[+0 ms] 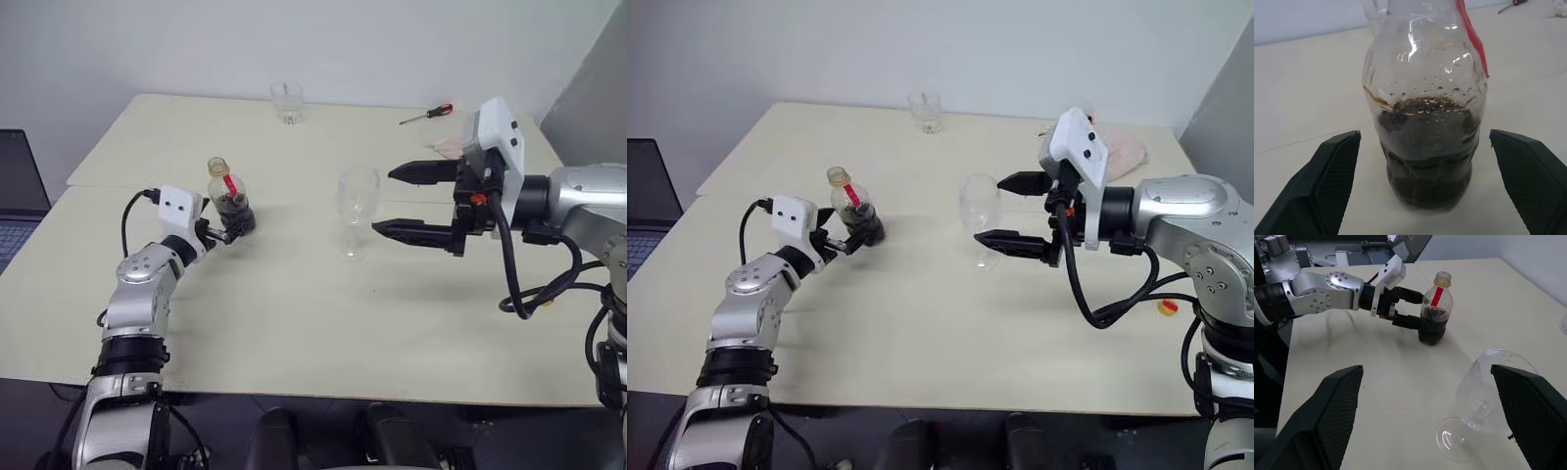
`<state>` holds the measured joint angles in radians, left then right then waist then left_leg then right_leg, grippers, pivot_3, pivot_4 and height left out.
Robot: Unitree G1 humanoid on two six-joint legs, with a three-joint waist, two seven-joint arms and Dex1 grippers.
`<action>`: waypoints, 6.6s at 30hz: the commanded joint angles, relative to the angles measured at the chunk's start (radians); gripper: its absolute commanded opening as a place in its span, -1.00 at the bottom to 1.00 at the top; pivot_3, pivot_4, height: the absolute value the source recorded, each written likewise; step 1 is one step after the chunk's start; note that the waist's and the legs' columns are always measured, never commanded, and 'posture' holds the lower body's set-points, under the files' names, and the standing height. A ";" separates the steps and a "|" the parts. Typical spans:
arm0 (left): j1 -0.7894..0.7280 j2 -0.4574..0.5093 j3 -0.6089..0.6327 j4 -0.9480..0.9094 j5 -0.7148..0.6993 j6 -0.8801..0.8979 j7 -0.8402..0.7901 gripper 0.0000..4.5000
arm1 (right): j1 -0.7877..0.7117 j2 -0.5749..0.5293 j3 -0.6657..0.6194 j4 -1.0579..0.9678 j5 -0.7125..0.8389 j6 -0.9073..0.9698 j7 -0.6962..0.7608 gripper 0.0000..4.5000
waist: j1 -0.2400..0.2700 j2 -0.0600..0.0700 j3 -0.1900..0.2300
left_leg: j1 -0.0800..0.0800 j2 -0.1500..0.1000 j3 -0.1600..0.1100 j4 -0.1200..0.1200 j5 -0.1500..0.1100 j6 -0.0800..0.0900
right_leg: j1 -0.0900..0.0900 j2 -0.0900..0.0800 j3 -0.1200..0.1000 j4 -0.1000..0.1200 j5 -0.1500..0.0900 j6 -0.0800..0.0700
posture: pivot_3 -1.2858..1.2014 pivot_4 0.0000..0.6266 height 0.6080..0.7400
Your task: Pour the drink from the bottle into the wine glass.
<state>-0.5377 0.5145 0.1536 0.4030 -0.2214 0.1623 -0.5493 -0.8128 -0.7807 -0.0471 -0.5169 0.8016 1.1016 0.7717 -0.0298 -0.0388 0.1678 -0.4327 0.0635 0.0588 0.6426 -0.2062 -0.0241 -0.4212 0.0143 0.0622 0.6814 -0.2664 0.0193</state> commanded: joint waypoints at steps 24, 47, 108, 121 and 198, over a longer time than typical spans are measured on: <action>-0.221 -0.055 -0.013 0.335 0.039 -0.232 -0.080 -0.19 | 0.088 -0.059 -0.102 -0.043 0.053 0.038 -0.119 1.00 | 0.001 0.000 0.000 | -0.001 0.000 0.000 0.000 0.000 0.000 | 0.000 0.000 0.000 0.000 0.000 0.000 | 0.03 -0.52 1.00; -0.683 0.025 -0.284 0.575 0.360 -0.594 -0.211 -0.44 | 0.698 0.097 -0.382 -0.252 -0.080 -0.356 -0.230 1.00 | 0.000 -0.003 0.002 | -0.002 -0.001 -0.001 0.001 0.000 0.000 | 0.000 0.001 -0.001 0.000 -0.002 0.005 | 0.03 -0.52 1.00; -0.951 -0.030 -0.621 0.867 0.898 -0.954 0.300 -0.49 | 0.949 0.113 -0.280 -0.482 -0.083 -0.500 -0.428 1.00 | 0.001 -0.004 0.002 | -0.001 -0.002 -0.001 0.002 0.000 0.000 | 0.001 0.002 0.000 0.001 -0.002 0.005 | 0.03 -0.52 1.00; -0.965 -0.012 -0.662 0.865 0.959 -0.978 0.414 -0.49 | 0.941 0.090 -0.282 -0.470 -0.077 -0.488 -0.427 1.00 | 0.001 -0.004 0.002 | -0.001 -0.002 -0.001 0.002 0.000 0.000 | 0.001 0.002 0.000 0.001 -0.002 0.005 | 0.03 -0.52 1.00; -0.932 -0.036 -0.597 0.882 0.846 -0.979 0.320 -0.50 | 0.926 0.081 -0.274 -0.455 -0.071 -0.465 -0.462 1.00 | 0.000 -0.004 0.002 | 0.000 -0.002 -0.001 0.003 0.000 -0.001 | 0.001 0.002 0.000 0.004 0.000 0.002 | 0.03 -0.52 1.00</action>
<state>-1.4440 0.4763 -0.4738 1.3101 0.6568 -0.8139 -0.2362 0.1274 -0.6914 -0.3104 -0.9220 0.7277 0.6508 0.3063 -0.0293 -0.0426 0.1697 -0.4330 0.0614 0.0582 0.6460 -0.2059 -0.0247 -0.4201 0.0159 0.0622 0.6852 -0.2662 0.0211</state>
